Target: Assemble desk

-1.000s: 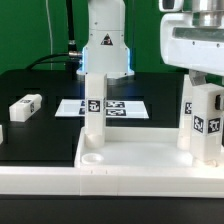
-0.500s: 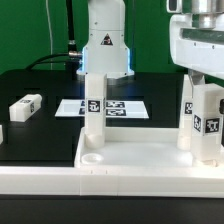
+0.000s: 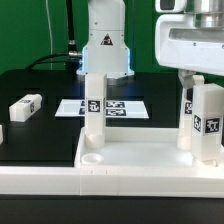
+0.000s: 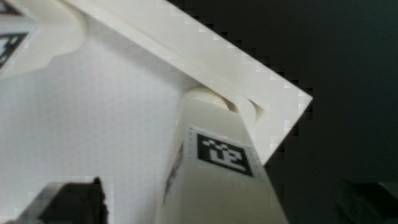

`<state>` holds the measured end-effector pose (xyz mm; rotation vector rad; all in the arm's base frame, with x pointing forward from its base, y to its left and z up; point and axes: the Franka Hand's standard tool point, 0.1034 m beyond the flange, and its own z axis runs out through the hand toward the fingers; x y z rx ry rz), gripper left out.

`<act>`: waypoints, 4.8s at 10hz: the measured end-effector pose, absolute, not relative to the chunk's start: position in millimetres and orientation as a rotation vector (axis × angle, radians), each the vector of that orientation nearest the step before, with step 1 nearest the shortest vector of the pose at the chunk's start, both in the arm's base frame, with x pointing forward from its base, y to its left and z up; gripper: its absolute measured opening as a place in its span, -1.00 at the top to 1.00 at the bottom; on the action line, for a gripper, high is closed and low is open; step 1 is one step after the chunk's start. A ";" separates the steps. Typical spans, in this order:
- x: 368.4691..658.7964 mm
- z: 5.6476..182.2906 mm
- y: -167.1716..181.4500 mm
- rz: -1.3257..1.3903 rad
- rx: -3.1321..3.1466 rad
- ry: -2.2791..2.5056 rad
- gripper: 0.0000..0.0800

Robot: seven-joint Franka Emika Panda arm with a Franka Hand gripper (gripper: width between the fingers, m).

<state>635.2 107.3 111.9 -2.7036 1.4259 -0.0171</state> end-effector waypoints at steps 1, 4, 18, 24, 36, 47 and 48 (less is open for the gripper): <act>635.6 112.2 107.4 -0.023 -2.751 1.331 -0.62; 637.3 111.1 109.5 -0.055 -2.915 0.922 -0.62; 636.9 108.9 100.0 -0.089 -3.101 0.094 0.28; 637.9 107.5 98.0 -0.092 -2.980 0.721 0.27; 635.4 106.8 97.9 0.015 -2.253 1.995 0.27; 633.9 106.6 101.3 0.049 -2.612 1.544 -0.62; 634.7 107.4 100.6 0.036 -2.693 1.404 -0.62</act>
Offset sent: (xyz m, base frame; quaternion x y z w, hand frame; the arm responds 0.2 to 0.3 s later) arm 0.0002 0.0074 -0.0030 0.0038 0.0132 -0.1882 0.9820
